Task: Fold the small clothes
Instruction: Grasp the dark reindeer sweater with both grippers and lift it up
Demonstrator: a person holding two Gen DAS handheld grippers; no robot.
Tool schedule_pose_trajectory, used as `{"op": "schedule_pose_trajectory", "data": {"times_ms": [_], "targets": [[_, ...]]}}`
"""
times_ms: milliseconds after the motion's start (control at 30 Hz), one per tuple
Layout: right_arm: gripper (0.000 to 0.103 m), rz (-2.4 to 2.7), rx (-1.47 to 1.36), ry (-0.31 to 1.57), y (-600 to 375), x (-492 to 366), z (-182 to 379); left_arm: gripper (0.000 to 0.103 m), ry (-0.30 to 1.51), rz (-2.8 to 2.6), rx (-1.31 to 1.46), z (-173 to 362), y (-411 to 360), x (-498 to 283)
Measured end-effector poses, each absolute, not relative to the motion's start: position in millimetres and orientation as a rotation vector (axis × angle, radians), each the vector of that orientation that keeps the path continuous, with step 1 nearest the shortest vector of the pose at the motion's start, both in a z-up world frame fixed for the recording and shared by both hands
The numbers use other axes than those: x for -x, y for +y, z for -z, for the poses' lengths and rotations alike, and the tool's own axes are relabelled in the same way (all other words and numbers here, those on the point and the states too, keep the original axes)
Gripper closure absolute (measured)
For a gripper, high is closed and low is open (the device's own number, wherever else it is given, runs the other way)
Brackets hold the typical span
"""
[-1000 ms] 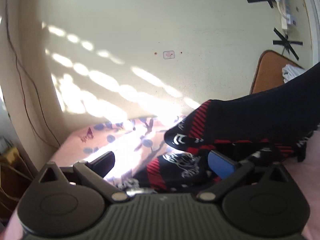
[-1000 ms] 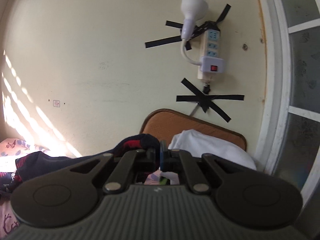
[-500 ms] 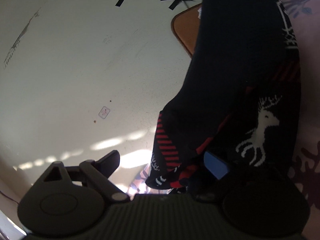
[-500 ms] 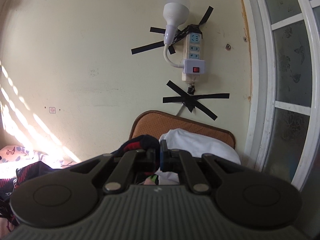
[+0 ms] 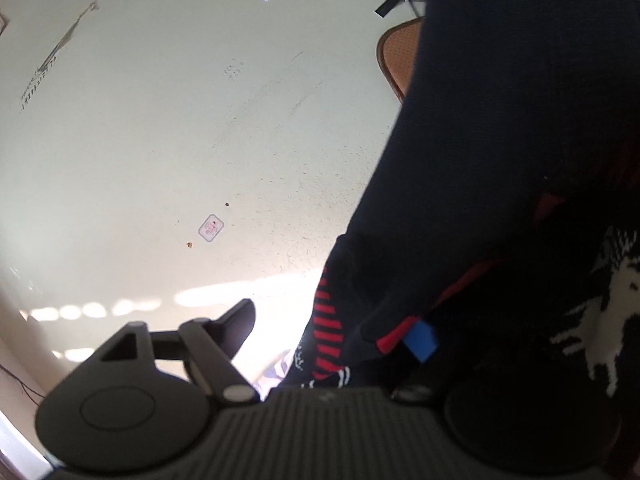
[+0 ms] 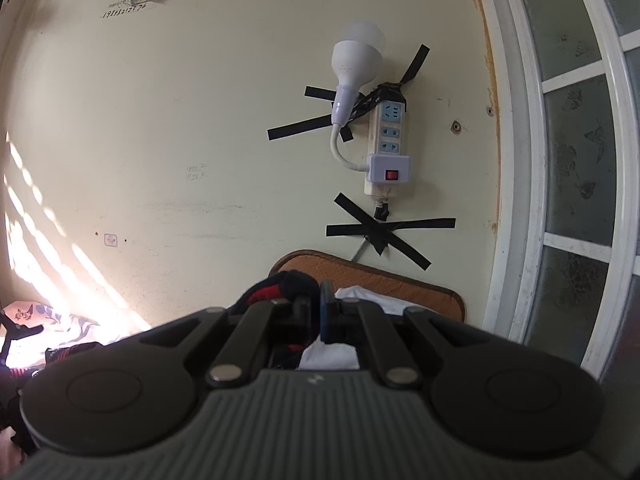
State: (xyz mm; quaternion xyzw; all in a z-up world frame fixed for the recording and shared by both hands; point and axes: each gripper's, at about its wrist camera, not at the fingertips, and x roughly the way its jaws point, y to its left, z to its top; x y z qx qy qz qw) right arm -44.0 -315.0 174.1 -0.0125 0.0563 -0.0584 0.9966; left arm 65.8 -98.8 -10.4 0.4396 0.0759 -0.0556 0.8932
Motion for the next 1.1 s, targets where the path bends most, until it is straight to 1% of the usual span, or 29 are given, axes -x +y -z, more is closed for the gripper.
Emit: {"op": "schedule_pose_trajectory", "data": {"times_ms": [67,100,167,233,433,667,767,867,933,1033,1100], "targets": [[0.096,0.113,0.025,0.106,-313.4,46.7,-175.2,0.083,0.163,0.126,-0.922,14.6,-101.7,-64.0],[0.096,0.111,0.029,0.104,-312.4,48.2,-176.0,0.091,0.156,0.125,-0.903,11.1,-101.5,-62.0],[0.096,0.111,0.051,0.093,-310.2,52.9,-179.0,0.091,0.091,0.089,-0.84,-5.4,-93.4,-53.9],[0.096,0.111,0.067,0.078,-310.0,57.3,-184.1,0.092,0.039,0.039,-0.743,-32.8,-77.9,-47.4],[0.096,0.064,0.056,-0.026,-307.2,76.6,-217.6,0.092,-0.094,-0.075,-0.412,-141.6,-12.1,-5.9],[0.096,-0.054,0.071,-0.271,-290.9,129.5,-301.4,0.091,-0.365,-0.099,-0.116,-265.2,46.5,109.4],[0.096,-0.094,0.096,-0.349,-282.7,151.4,-338.4,0.091,-0.413,-0.055,-0.026,-309.0,68.3,134.8],[0.096,-0.123,0.126,-0.409,-274.4,168.0,-370.9,0.091,-0.464,-0.053,-0.01,-338.0,78.7,152.6],[0.096,-0.136,0.128,-0.425,-271.5,173.2,-383.5,0.091,-0.481,-0.054,-0.018,-356.0,70.9,153.1],[0.096,-0.156,0.103,-0.413,-271.9,167.4,-390.0,0.091,-0.444,-0.045,-0.036,-367.3,73.0,147.3],[0.096,-0.156,0.094,-0.391,-270.1,161.6,-383.4,0.09,-0.395,-0.048,-0.056,-358.5,68.4,142.1]]}}
